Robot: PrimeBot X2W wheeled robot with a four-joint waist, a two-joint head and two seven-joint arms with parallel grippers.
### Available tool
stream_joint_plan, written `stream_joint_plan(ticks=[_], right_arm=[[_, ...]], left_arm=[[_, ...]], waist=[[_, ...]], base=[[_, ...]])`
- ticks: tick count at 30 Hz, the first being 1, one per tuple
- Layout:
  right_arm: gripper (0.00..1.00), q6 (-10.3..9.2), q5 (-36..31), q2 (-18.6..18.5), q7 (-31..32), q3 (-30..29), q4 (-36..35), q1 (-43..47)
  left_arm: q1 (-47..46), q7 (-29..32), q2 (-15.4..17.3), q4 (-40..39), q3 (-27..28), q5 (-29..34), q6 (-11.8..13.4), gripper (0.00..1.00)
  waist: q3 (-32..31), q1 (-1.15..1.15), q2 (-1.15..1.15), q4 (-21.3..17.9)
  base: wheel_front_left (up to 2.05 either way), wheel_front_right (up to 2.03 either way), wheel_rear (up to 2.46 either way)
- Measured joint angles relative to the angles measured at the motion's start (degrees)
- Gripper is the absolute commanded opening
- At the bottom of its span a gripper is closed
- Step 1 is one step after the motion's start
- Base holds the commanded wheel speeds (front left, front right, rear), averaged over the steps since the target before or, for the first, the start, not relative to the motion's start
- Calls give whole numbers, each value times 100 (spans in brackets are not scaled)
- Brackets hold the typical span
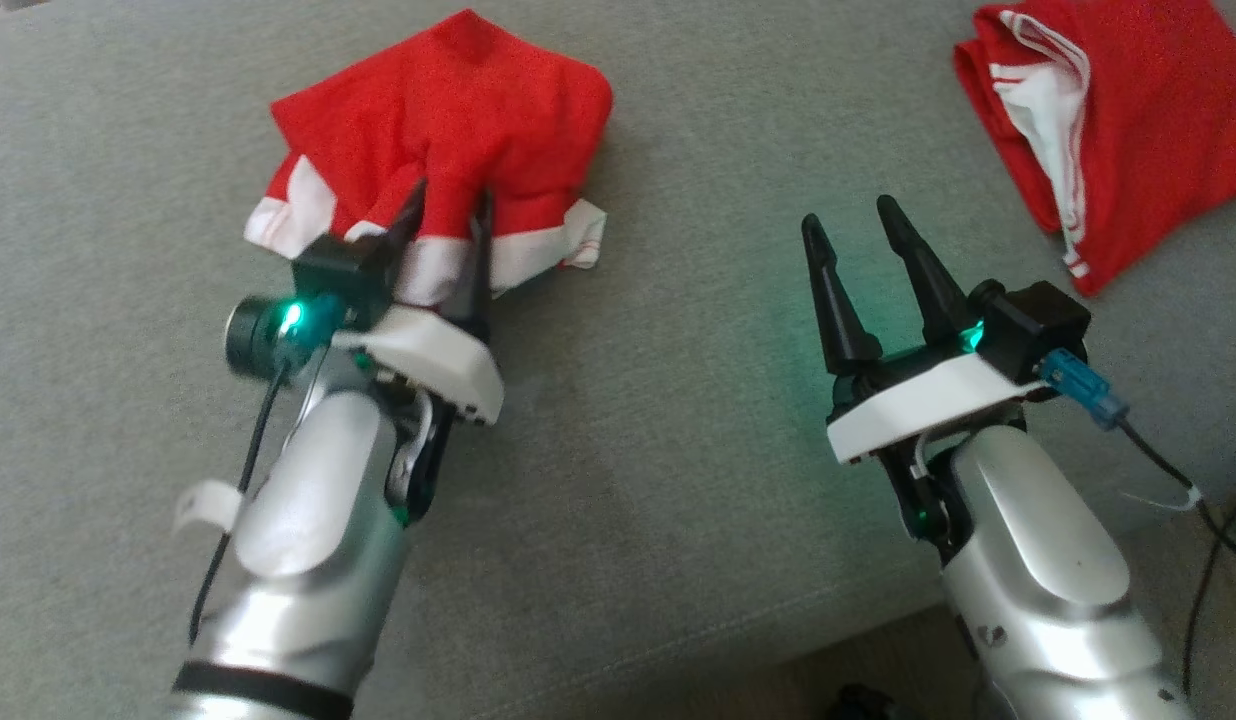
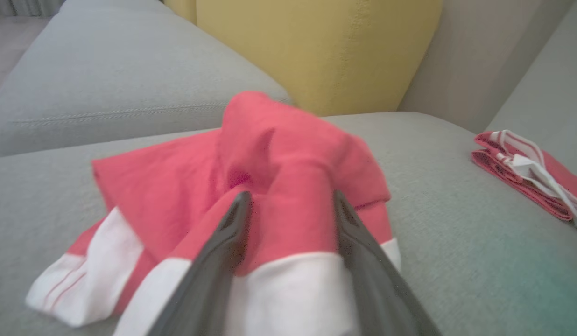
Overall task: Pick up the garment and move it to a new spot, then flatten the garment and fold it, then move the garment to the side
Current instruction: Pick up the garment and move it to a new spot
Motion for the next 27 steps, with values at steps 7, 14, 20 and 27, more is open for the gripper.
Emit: stream_joint_plan(ticks=[7, 14, 20, 27], right_arm=[[100, 0, -69, 5, 0, -40, 75, 90], [100, 0, -177, 5, 0, -90, 194, 192], [100, 0, -252, 5, 0, -156, 337, 436], [100, 0, -253, 7, 0, -210, 470, 695]], left_arm=[[616, 0, 92, -177, 568, 123, 248, 100], [1449, 0, 99, -850, 1284, 211, 435, 100], [2210, 0, 81, -1271, 1674, 350, 522, 100], [2742, 0, 54, -1436, 1967, 420, 572, 100]], waist=[[-114, 0, 0, 385], [-377, 0, 0, 791], [-671, 0, 0, 1076], [-1055, 0, 0, 1273]], base=[[0, 0, 0], [0, 0, 0], [0, 0, 0], [0, 0, 0]])
